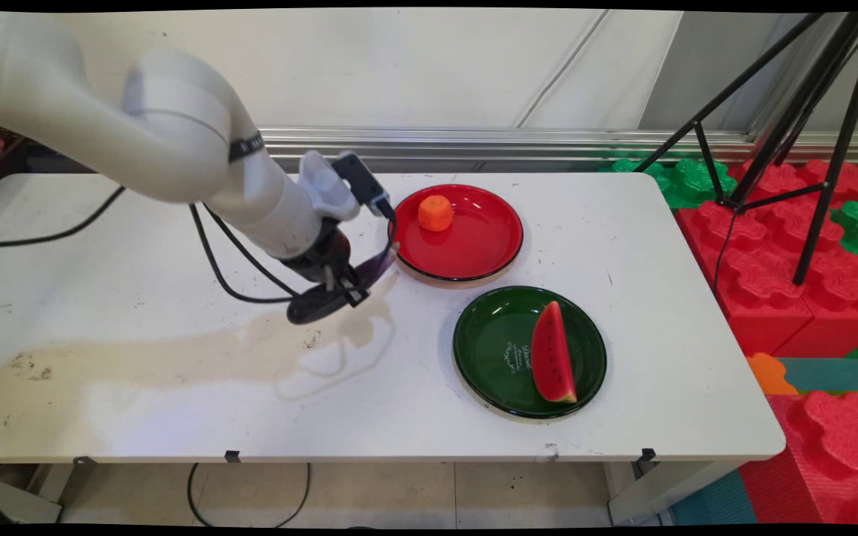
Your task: Place the picked object on the table
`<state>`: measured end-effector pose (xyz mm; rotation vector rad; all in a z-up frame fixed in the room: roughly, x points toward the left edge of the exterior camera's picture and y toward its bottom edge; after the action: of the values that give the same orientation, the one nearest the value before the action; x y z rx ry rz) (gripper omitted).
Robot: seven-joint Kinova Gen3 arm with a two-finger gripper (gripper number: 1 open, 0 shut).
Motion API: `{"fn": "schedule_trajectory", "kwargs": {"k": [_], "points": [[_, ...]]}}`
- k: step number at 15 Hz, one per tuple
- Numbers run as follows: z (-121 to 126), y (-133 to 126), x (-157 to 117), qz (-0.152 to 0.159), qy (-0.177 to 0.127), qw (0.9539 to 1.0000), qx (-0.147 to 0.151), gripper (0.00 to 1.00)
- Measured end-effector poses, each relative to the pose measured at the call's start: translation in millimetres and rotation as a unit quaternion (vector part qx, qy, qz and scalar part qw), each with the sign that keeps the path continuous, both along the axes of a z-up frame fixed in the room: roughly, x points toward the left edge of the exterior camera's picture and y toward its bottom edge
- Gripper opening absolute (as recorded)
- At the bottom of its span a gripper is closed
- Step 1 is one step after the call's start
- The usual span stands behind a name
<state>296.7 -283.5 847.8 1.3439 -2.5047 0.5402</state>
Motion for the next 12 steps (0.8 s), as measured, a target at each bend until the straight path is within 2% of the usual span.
{"fn": "schedule_trajectory", "kwargs": {"k": [12], "points": [[-55.0,-4.5,-4.2,0.003,0.015,0.9999,0.005,0.00]]}}
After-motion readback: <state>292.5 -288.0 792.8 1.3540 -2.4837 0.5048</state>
